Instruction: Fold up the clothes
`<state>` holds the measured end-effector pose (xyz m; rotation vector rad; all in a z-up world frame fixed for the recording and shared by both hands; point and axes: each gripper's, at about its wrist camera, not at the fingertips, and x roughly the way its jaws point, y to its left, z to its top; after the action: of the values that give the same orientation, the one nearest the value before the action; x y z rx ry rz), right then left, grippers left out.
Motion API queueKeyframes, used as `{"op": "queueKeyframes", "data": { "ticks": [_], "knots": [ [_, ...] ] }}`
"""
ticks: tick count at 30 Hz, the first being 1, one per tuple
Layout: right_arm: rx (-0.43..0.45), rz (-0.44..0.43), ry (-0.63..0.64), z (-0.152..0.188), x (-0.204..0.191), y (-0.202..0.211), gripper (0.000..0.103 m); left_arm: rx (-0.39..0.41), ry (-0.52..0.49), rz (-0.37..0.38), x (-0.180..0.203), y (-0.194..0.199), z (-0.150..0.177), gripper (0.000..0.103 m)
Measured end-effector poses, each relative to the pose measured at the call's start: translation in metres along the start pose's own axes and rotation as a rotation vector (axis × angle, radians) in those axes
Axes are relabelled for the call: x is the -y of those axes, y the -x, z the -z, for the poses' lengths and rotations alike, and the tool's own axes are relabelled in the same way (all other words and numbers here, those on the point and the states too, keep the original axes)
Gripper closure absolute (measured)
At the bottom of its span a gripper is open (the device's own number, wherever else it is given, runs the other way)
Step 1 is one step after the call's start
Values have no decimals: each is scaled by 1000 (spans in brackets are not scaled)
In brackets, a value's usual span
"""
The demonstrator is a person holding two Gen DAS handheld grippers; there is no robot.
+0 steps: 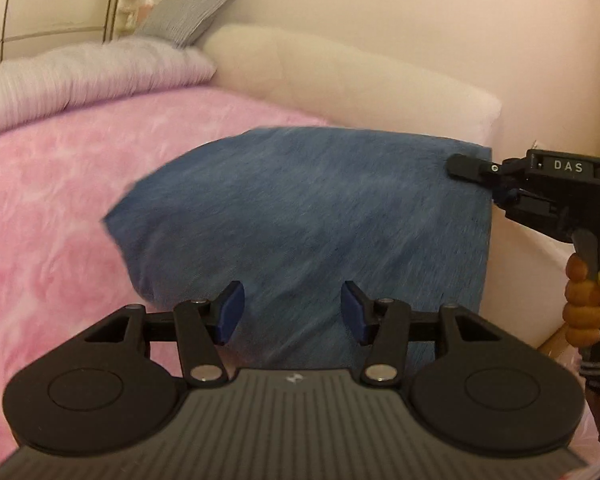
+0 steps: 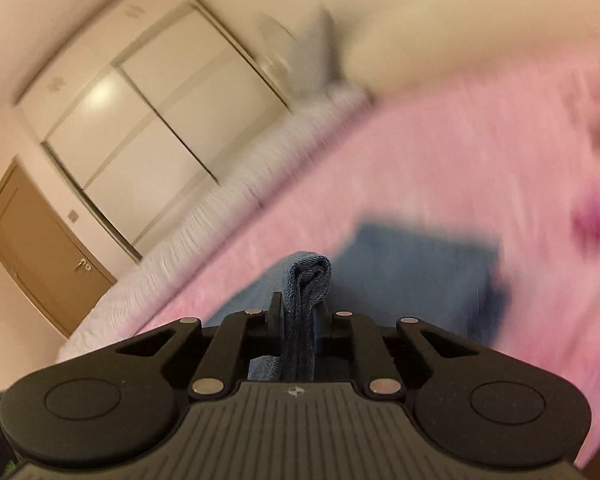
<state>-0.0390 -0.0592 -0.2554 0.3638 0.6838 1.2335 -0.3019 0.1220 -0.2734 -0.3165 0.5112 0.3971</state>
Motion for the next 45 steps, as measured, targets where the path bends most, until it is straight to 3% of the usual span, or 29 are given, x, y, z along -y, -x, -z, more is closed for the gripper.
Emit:
{"op": "queueKeyframes", "data": {
  "ticks": [3, 4, 6, 8, 13, 17, 19, 21, 23, 24, 25, 26, 27, 28, 31, 35, 38, 40, 45],
  "knots": [
    [47, 88, -33, -13, 24, 15, 90, -15, -14, -5, -1, -9, -1, 62],
    [7, 135, -63, -13, 41, 7, 90, -20, -19, -7, -1, -12, -1, 69],
    [-119, 189, -234, -1, 87, -16, 90, -31, -28, -10, -1, -17, -2, 70],
    [-120, 155, -341, 9, 107, -22, 90, -41, -38, -14, -2, -23, -2, 70],
    [7, 140, -224, 0, 77, -1, 91, -68, -58, -27, -4, -38, -4, 70],
    [-67, 254, -266, 13, 93, -25, 93, -90, -59, -13, -7, -52, 1, 70],
    [-54, 287, -297, 20, 96, -26, 94, -91, -75, -20, -5, -50, 0, 70],
    [-18, 311, -277, 20, 85, -22, 94, -93, -85, -26, -5, -50, -1, 69],
    [-1, 330, -174, 21, 72, -24, 93, -102, -69, -25, -9, -55, 2, 69],
    [-41, 351, -156, 23, 76, -32, 91, -103, -62, -25, -10, -56, 3, 69],
    [-58, 358, -180, 25, 83, -33, 84, -110, -61, -30, -9, -57, 3, 69],
    [-71, 362, -210, 27, 90, -33, 63, -115, -58, -34, -9, -55, 2, 69],
    [-73, 385, -221, 23, 93, -29, 51, -118, -48, -36, -7, -50, 0, 69],
    [-68, 399, -218, 20, 92, -22, 49, -120, -35, -33, -4, -44, -2, 70],
    [-24, 463, -88, 15, 67, -1, 52, -101, -42, 13, 11, -21, -5, 69],
    [-1, 421, 99, 13, 34, 7, 53, -106, -113, 76, 42, -10, 7, 69],
    [-37, 413, 203, 23, 24, 0, 56, -157, -134, 118, 58, -20, 28, 69],
    [-72, 400, 252, 30, 23, -6, 59, -170, -140, 99, 61, -29, 43, 67],
    [-159, 411, 312, 52, 47, -27, 65, -168, -125, 111, 56, -34, 46, 65]
  ]
}}
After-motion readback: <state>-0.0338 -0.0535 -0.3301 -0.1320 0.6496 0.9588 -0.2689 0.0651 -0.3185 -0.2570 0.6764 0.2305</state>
